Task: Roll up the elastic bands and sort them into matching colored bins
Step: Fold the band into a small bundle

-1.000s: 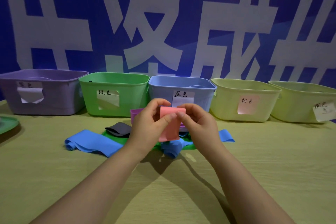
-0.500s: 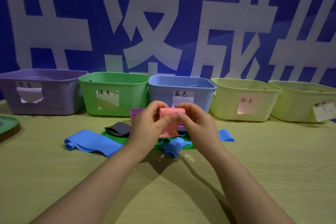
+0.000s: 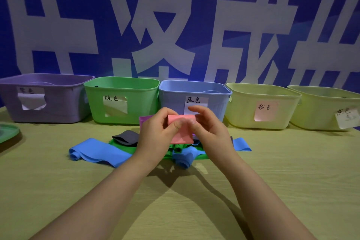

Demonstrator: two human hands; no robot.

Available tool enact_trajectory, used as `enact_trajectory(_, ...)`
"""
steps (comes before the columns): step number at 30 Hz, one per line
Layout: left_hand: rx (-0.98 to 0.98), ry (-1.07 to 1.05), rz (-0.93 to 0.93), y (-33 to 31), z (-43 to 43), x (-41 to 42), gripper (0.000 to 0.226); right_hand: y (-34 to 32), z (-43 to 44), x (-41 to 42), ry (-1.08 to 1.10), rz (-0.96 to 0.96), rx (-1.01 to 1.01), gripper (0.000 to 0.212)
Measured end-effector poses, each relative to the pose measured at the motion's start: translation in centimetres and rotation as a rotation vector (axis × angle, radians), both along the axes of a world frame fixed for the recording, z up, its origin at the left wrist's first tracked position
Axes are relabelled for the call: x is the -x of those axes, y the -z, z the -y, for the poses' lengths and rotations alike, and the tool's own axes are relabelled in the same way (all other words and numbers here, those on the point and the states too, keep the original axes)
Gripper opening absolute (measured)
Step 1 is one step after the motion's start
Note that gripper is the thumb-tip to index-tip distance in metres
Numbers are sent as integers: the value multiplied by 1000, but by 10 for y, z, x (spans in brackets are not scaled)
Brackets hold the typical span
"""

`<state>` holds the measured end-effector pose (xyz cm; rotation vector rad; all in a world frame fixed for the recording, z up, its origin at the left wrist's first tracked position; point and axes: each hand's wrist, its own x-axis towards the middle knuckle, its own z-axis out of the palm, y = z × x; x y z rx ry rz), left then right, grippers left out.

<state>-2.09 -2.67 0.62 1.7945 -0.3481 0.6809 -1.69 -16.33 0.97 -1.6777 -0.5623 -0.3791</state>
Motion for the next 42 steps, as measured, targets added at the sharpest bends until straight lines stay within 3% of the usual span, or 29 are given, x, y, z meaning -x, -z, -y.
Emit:
enact_trajectory(7, 27, 83, -28, -1, 0, 2, 39, -1, 0, 2, 4, -5, -7, 17)
enact_trajectory(15, 18, 106, 20, 3, -1, -7, 16, -1, 3, -1, 152, 34, 107, 15)
enact_trajectory(21, 15, 73, 44, 2, -1, -3, 11, -1, 3, 0, 151, 31, 68, 20)
enact_trajectory(24, 42, 57, 33, 2, -2, -2, 39, 0, 2, -1, 109, 28, 47, 6)
enact_trajectory(26, 41, 50, 33, 2, -2, -3, 53, 1, 2, -2, 104, 29, 72, 11)
enact_trajectory(30, 8, 32, 4, -2, -2, 0, 61, 1, 2, -2, 119, 43, 113, 3)
enact_trajectory(34, -27, 40, -52, -3, -1, 1, 67, 2, 2, -3, 154, 61, 190, 19)
enact_trajectory(38, 30, 76, -33, -1, 0, -2, 38, 1, 2, -2, 169, 78, 251, 31)
enact_trajectory(42, -57, 53, 38, -1, 0, 1, 21, 4, 3, -3, 184, 46, 250, 40)
